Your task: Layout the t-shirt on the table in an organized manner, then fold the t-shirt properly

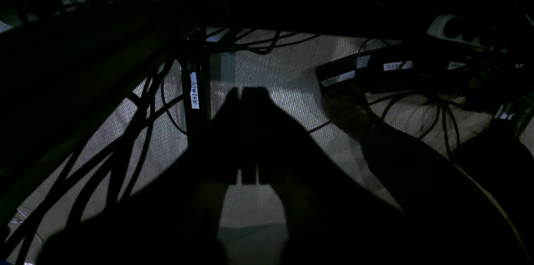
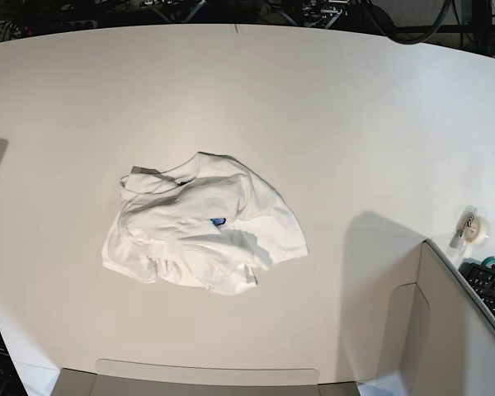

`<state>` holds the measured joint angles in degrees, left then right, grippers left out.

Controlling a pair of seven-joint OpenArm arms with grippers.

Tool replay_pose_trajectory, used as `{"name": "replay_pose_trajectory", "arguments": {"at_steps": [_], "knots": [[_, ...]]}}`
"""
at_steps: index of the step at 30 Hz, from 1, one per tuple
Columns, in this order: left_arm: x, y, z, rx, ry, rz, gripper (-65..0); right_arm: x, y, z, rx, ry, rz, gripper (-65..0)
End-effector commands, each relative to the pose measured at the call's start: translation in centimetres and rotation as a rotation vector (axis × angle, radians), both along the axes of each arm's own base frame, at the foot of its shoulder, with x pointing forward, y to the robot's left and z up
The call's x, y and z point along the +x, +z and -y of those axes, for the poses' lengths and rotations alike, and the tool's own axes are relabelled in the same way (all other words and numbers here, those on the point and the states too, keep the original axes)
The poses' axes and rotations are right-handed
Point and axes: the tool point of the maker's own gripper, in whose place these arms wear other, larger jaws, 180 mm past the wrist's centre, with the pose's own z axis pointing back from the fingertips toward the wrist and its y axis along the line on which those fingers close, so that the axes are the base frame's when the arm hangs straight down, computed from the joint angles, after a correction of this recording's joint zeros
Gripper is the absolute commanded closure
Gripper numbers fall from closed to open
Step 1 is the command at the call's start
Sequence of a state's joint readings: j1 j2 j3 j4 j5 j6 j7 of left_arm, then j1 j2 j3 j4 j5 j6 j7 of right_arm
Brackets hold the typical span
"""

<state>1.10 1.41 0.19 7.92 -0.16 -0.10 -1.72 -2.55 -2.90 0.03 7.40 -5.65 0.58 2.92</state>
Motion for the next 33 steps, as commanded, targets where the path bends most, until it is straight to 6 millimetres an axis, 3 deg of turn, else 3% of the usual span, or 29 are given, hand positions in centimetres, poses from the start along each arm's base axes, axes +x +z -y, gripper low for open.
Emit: {"name": "replay_pose_trajectory", "arguments": {"at_steps": [1, 12, 28, 32, 33], "knots": [[0.6, 0.1, 0.3, -0.008, 0.002, 0.021, 0.0, 0.2, 0.1, -0.2, 0.0, -0.007, 0.014, -0.2], [0.6, 0.1, 0.3, -0.008, 0.002, 0.021, 0.0, 1.1, 0.2, 0.1, -0.004, -0.004, 0.043, -0.2], [0.7, 0.1, 0.3, -0.009, 0.006, 0.023, 0.0, 0.3, 0.2, 0.3, -0.007, -0.002, 0.031, -0.2], [2.0, 0.4, 0.0, -0.002, 0.018, 0.071, 0.0, -0.2, 0.2, 0.3, -0.007, -0.002, 0.023, -0.2], [1.5, 0.6, -0.3, 0.004, 0.016, 0.086, 0.0, -0.2, 0.2, 0.3, -0.007, -0.002, 0.027, -0.2]]}}
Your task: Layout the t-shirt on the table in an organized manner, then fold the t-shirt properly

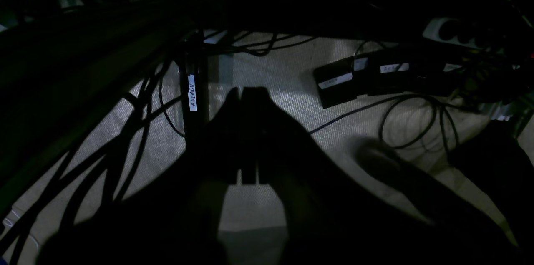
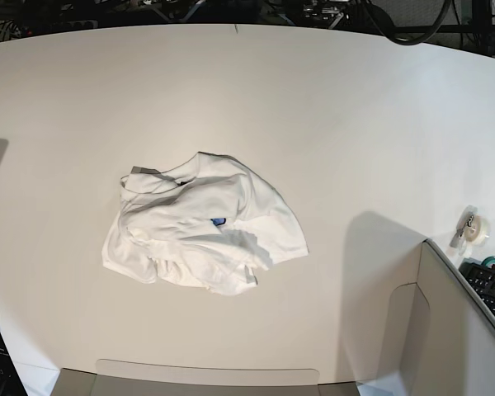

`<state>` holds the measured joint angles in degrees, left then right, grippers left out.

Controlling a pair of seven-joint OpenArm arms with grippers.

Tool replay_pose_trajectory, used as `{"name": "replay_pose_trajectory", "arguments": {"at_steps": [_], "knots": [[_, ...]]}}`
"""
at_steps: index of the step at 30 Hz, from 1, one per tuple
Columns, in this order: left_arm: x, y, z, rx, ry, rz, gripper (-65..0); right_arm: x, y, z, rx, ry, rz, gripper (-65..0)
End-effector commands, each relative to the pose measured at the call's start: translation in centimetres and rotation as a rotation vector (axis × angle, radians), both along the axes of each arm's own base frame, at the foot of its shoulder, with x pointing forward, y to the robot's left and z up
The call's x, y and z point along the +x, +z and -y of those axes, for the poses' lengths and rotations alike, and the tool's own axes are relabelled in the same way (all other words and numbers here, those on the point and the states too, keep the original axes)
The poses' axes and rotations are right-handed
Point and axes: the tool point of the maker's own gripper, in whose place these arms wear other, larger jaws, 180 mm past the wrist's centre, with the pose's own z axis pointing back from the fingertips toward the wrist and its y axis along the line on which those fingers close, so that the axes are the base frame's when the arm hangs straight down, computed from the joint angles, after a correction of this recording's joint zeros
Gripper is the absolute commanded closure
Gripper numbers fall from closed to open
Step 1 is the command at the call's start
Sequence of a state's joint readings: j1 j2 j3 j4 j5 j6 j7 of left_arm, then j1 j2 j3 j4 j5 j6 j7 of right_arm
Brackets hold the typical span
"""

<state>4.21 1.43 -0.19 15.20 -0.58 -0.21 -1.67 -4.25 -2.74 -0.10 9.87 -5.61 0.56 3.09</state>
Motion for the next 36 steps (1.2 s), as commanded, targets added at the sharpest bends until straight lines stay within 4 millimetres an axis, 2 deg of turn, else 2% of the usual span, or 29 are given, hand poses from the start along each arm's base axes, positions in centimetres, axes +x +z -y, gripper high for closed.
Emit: {"name": "replay_pose_trajectory", "arguments": {"at_steps": [1, 4, 11, 13, 21, 24, 26, 29, 31, 32, 36], "knots": [[0.3, 0.3, 0.0, 0.0, 0.0, 0.039, 0.0, 0.1, 0.1, 0.1, -0.004, -0.003, 0.013, -0.2], [0.3, 1.0, -0.4, 0.011, 0.0, 0.08, 0.0, -0.5, 0.4, 0.1, -0.006, -0.006, 0.033, -0.2], [-4.8, 0.9, -0.6, 0.014, -0.001, 0.011, 0.0, -4.3, 1.2, 0.5, -0.014, -0.01, 0.027, -0.1], [-5.4, 1.3, -0.7, 0.018, -0.001, 0.018, 0.0, -5.9, 1.5, 0.6, -0.017, -0.01, 0.013, -0.1], [-9.1, 4.6, -1.9, 0.049, -0.006, 0.072, 0.0, -11.3, 3.3, 1.1, -0.028, -0.014, -0.012, 0.0], [-10.4, 5.7, -2.1, 0.056, -0.008, 0.081, 0.0, -13.1, 4.3, 2.8, -0.054, 0.0, -0.015, 0.0], [-11.2, 6.6, -2.3, 0.062, -0.01, 0.087, 0.0, -13.7, 5.1, 3.2, -0.06, 0.006, -0.004, 0.0], [-11.7, 8.4, -2.6, 0.071, -0.016, 0.117, 0.0, -13.7, 6.3, 5.1, -0.09, 0.029, 0.031, 0.0], [-11.2, 9.6, -3.2, 0.083, -0.025, 0.151, 0.0, -13.4, 7.2, 5.5, -0.096, 0.031, 0.057, 0.0], [-11.1, 10.4, -3.4, 0.085, -0.042, 0.168, 0.0, -13.3, 7.9, 6.3, -0.11, 0.04, 0.074, 0.0], [-10.1, 13.3, -2.9, 0.064, -0.127, 0.238, 0.0, -12.5, 10.6, 7.8, -0.135, 0.073, 0.142, 0.0]]}}
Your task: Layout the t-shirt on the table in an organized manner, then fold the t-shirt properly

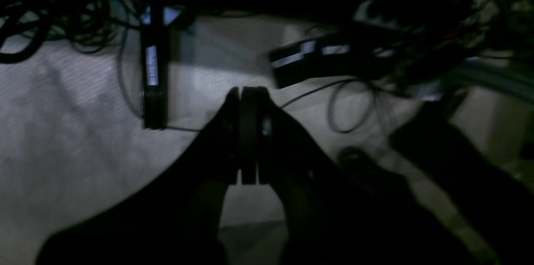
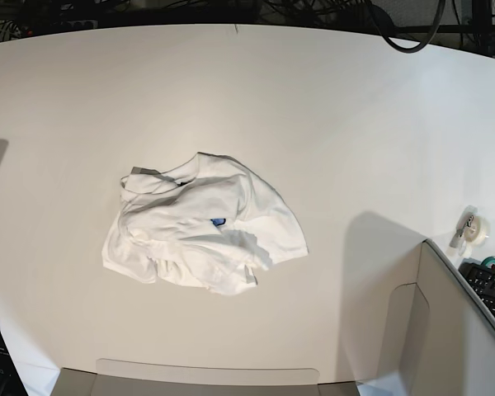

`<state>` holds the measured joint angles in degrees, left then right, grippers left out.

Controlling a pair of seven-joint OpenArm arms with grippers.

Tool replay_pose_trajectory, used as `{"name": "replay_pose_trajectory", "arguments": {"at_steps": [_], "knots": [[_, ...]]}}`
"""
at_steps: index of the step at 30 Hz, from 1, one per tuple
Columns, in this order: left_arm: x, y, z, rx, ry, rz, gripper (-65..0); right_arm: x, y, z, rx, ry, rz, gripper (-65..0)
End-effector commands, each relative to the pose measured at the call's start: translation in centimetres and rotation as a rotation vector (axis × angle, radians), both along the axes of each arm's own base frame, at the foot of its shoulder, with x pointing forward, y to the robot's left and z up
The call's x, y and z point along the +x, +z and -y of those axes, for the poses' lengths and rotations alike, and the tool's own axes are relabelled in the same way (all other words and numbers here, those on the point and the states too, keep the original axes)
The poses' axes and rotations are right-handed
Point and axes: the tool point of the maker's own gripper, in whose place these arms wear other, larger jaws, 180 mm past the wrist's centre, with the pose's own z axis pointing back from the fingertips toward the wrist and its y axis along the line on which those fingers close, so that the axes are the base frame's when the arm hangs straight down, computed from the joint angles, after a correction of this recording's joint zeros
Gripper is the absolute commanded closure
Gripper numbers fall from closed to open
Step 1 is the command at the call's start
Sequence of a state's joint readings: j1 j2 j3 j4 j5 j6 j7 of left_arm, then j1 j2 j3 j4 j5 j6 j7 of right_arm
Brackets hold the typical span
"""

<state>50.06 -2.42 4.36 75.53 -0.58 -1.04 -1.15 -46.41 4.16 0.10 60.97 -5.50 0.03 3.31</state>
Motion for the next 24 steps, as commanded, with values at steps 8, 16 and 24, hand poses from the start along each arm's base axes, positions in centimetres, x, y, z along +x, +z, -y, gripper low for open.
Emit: {"name": "replay_pose_trajectory", "arguments": {"at_steps": [8, 16, 24], "knots": [[0.9, 5.8, 0.3, 0.0, -0.022, 0.108, 0.0, 1.2, 7.0, 1.2, -0.018, 0.08, 0.125, 0.0], [4.4, 11.1, -0.1, 0.01, -0.089, 0.19, 0.0, 4.7, 12.2, 1.2, -0.027, 0.111, 0.259, 0.0], [7.3, 15.7, 0.4, -0.001, -0.189, 0.295, 0.0, 11.1, 18.7, 2.4, -0.087, 0.125, 0.476, 0.0]]}}
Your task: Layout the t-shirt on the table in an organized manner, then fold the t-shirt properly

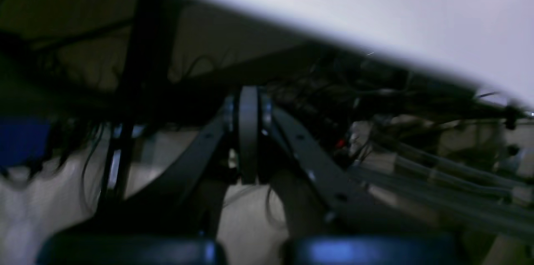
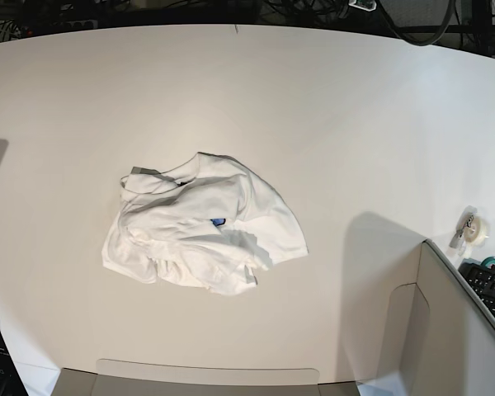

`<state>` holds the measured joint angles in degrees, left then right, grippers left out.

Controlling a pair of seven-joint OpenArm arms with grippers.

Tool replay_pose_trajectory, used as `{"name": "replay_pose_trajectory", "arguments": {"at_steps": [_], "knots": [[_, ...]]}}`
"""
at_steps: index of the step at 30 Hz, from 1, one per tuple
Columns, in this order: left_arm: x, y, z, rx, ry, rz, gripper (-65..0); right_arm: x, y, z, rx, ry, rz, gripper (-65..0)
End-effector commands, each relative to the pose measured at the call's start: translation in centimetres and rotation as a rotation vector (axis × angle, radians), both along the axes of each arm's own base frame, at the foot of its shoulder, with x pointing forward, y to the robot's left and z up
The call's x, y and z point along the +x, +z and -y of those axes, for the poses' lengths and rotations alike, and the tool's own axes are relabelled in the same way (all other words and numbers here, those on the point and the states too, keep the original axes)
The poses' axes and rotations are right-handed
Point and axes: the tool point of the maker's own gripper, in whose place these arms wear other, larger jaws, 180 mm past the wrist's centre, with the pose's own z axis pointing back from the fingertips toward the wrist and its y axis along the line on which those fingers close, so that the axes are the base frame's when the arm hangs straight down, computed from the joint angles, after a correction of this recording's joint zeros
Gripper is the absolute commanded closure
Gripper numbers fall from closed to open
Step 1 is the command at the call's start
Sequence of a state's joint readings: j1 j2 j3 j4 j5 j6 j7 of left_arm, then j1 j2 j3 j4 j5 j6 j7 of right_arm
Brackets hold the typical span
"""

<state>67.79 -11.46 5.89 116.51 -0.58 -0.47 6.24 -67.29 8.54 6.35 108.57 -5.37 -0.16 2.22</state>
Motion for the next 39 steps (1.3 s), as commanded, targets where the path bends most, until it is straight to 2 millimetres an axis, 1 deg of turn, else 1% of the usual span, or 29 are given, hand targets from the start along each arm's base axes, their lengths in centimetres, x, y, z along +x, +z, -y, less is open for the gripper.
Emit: {"name": "replay_pose_trajectory", "arguments": {"at_steps": [1, 3, 5, 8, 11, 14, 16, 19, 23, 25, 27, 28, 30, 31, 33, 36, 38, 39], "knots": [[0.3, 0.9, 0.6, -0.017, -0.023, 0.027, 0.0, 0.8, 1.5, 0.2, -0.011, 0.013, 0.046, 0.0], [0.5, 1.1, 1.2, -0.033, -0.056, 0.035, 0.0, 2.0, 2.7, 0.4, -0.024, 0.016, 0.091, 0.0], [0.6, 1.1, 2.0, -0.053, -0.08, 0.036, 0.0, 3.7, 3.9, 0.3, -0.028, 0.021, 0.149, 0.0], [2.2, 1.5, 3.5, -0.087, -0.126, 0.085, -2.6, 5.9, 4.8, 0.2, -0.026, 0.024, 0.217, 0.0], [3.5, 1.9, 4.8, -0.116, -0.165, 0.123, -8.1, 8.2, 5.3, 0.2, -0.026, 0.015, 0.284, -0.2], [5.0, 2.4, 5.6, -0.133, -0.195, 0.171, -12.4, 10.0, 6.1, 0.1, -0.024, 0.014, 0.341, -0.2], [6.1, 2.8, 6.1, -0.141, -0.206, 0.202, -13.4, 11.4, 6.7, 0.1, -0.026, 0.013, 0.386, -0.2], [8.0, 2.8, 5.9, -0.122, -0.21, 0.229, -13.4, 13.6, 7.7, 0.4, -0.036, 0.013, 0.453, -0.3], [11.0, 2.3, 5.4, -0.07, -0.214, 0.221, -13.5, 16.7, 9.8, 1.9, -0.08, -0.009, 0.554, -1.2], [12.5, 2.3, 5.2, -0.048, -0.213, 0.222, -13.5, 18.4, 10.4, 2.7, -0.125, -0.02, 0.57, -4.5], [14.0, 2.4, 4.9, -0.028, -0.209, 0.224, -13.5, 20.6, 11.1, 3.1, -0.192, -0.02, 0.575, -8.6], [14.7, 2.5, 5.2, -0.029, -0.209, 0.227, -13.5, 21.7, 11.4, 2.9, -0.228, -0.013, 0.576, -10.5], [15.5, 2.6, 6.0, -0.045, -0.213, 0.221, -13.5, 23.5, 11.7, 2.6, -0.291, 0.007, 0.579, -13.5], [15.8, 2.6, 6.3, -0.055, -0.215, 0.21, -13.5, 24.6, 12.2, 2.3, -0.331, 0.024, 0.593, -14.9], [16.4, 2.4, 6.9, -0.079, -0.218, 0.182, -13.5, 26.3, 12.6, 1.6, -0.417, 0.068, 0.612, -16.3], [17.7, 2.7, 7.4, -0.118, -0.21, 0.152, -13.5, 28.7, 12.2, 0.1, -0.577, 0.173, 0.606, -16.6], [18.2, 2.8, 7.6, -0.146, -0.204, 0.134, -13.5, 29.6, 11.3, -0.7, -0.674, 0.253, 0.585, -16.7], [18.5, 2.9, 7.7, -0.162, -0.2, 0.129, -13.5, 30.0, 10.5, -1.5, -0.712, 0.304, 0.572, -16.7]]}}
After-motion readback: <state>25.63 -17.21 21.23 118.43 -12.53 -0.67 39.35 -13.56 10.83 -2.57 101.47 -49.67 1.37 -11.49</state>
